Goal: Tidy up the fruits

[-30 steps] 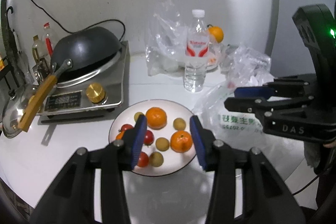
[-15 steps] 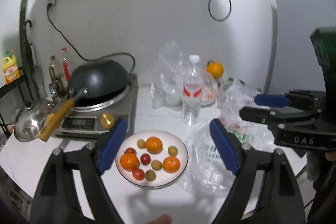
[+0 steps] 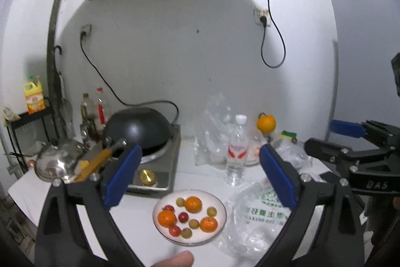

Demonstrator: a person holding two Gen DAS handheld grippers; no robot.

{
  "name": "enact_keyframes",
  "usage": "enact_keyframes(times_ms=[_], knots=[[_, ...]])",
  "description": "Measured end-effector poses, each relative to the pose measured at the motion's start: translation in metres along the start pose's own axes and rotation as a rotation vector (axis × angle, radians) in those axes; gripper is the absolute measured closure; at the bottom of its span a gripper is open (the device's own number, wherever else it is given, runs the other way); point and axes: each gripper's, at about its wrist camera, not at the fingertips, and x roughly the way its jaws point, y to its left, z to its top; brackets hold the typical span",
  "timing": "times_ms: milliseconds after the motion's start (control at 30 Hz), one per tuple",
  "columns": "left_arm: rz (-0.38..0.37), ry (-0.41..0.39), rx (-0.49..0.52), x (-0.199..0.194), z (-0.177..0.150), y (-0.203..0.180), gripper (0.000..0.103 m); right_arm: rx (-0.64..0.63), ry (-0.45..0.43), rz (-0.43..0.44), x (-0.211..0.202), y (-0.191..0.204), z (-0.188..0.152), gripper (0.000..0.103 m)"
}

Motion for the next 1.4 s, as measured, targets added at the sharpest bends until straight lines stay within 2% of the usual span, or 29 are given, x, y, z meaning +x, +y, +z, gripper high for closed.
enact_keyframes(times_ms=[167, 333, 500, 633, 933, 1400], knots=[[0.050, -0.077, 0.021, -0.018, 0.014, -0.001, 0.002, 0.017, -0.050, -0.016, -0.015, -0.005, 0.009, 0.020], [0.061, -0.106, 0.027, -0.028, 0.023, -0.002, 0.001, 0.023, -0.088, -0.026, -0.025, -0.008, 0.016, 0.020], [0.067, -0.125, -0.010, -0.033, 0.027, -0.002, 0.001, 0.016, -0.120, -0.036, -0.036, -0.007, 0.023, 0.019], [0.092, -0.176, 0.015, -0.040, 0.030, -0.009, 0.001, 0.010, -0.143, -0.041, -0.042, -0.008, 0.027, 0.019], [0.058, -0.146, 0.011, -0.040, 0.033, -0.011, 0.001, 0.015, -0.139, -0.041, -0.042, -0.010, 0.027, 0.019], [0.075, -0.149, 0.040, -0.037, 0.031, -0.012, 0.001, 0.014, -0.131, -0.049, -0.039, -0.009, 0.027, 0.019]])
